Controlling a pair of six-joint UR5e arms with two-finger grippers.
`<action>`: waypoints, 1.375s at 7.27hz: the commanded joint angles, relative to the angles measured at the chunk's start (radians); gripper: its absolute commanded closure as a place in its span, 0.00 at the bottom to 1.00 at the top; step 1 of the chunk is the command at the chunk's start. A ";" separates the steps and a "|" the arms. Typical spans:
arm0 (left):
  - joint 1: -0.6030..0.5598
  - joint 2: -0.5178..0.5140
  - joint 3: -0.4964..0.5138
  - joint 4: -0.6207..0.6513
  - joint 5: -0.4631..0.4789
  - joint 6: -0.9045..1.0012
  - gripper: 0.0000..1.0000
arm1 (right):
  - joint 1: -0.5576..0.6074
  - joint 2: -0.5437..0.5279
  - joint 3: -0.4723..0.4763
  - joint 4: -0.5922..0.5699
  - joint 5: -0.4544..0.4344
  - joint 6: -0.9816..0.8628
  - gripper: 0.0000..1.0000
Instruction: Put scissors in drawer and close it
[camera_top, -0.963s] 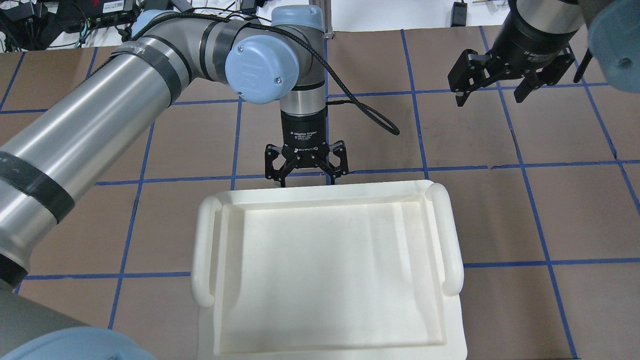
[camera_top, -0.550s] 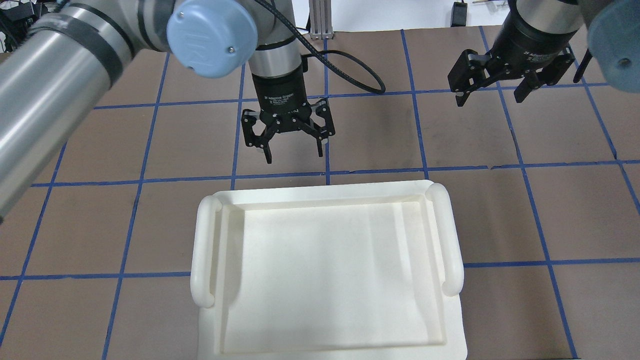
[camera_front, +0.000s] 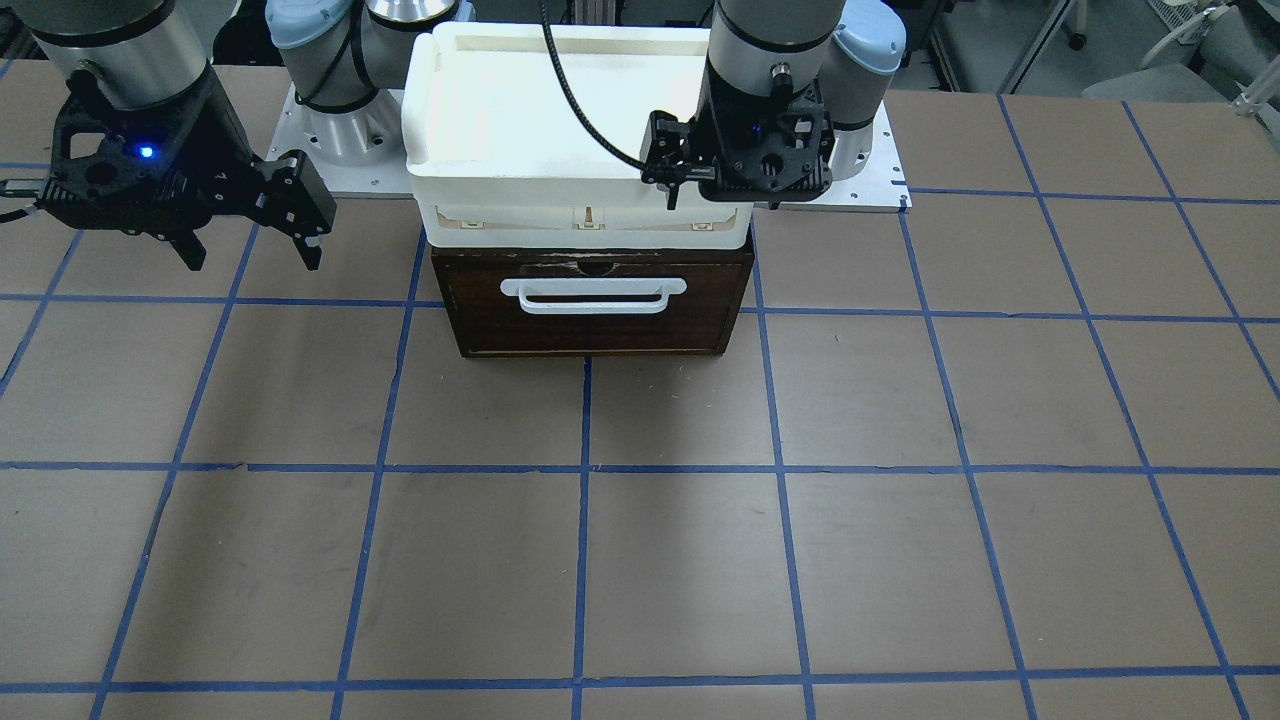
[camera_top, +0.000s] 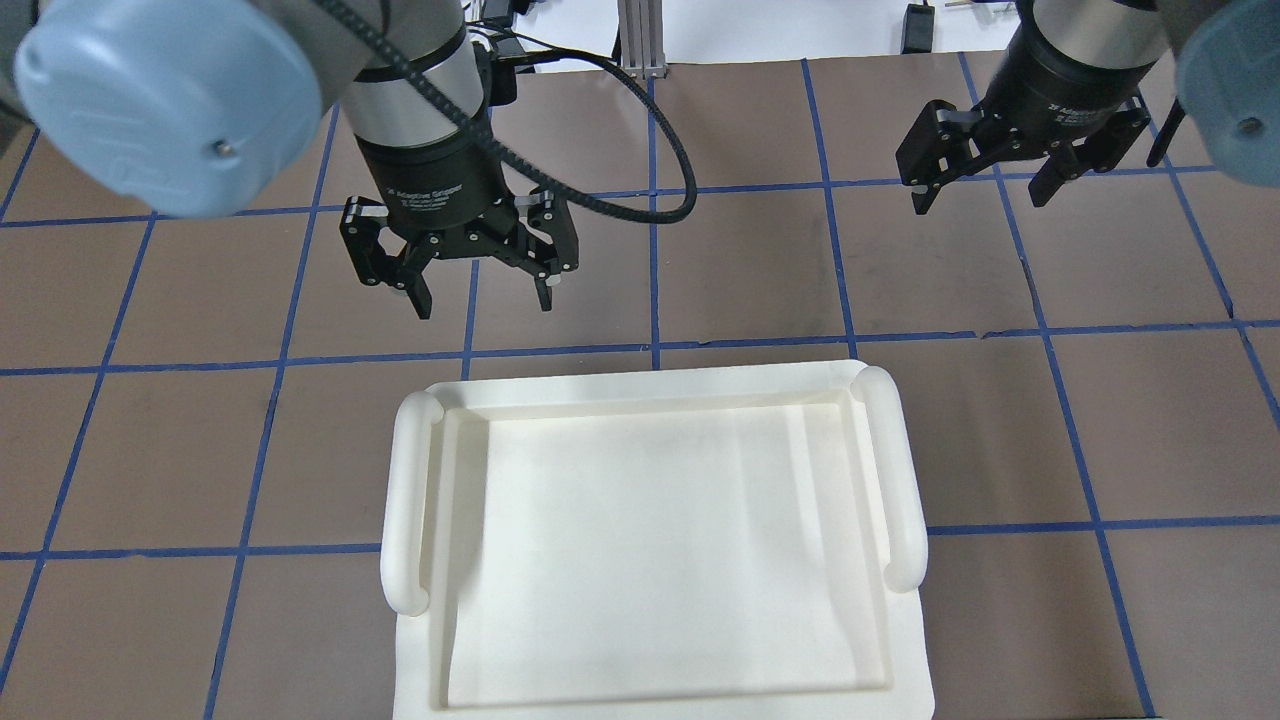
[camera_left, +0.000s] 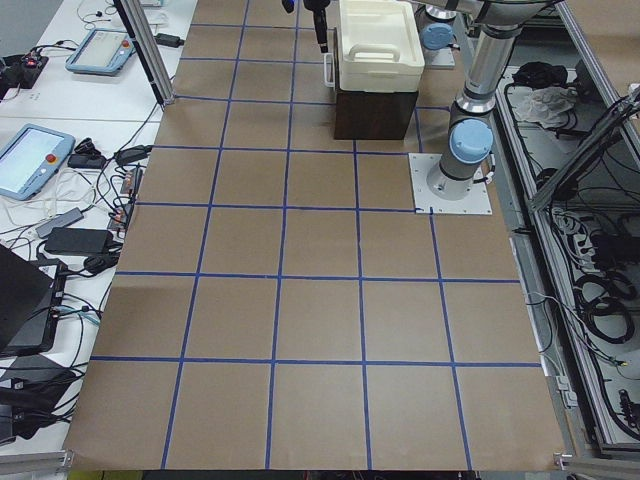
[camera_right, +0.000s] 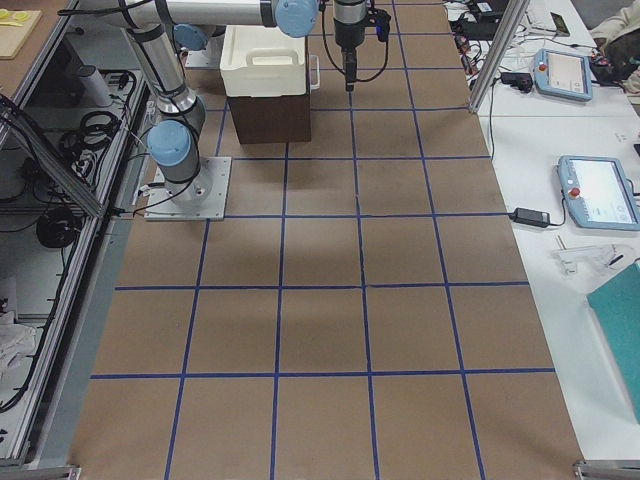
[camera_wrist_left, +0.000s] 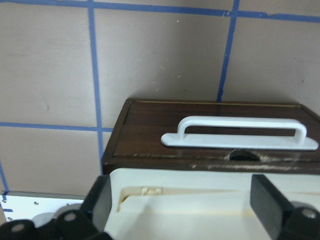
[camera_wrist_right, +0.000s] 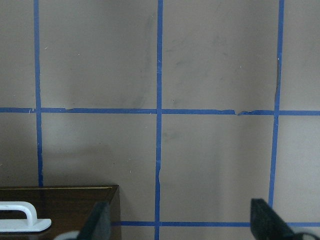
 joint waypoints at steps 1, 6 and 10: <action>0.137 0.065 -0.104 0.276 0.002 0.142 0.00 | 0.000 -0.001 0.000 -0.001 0.003 0.002 0.00; 0.156 0.007 0.003 0.197 0.022 0.166 0.00 | 0.000 -0.006 -0.001 0.005 0.004 0.011 0.00; 0.156 0.022 -0.007 0.194 0.020 0.167 0.00 | -0.002 -0.012 -0.001 0.017 0.007 0.015 0.00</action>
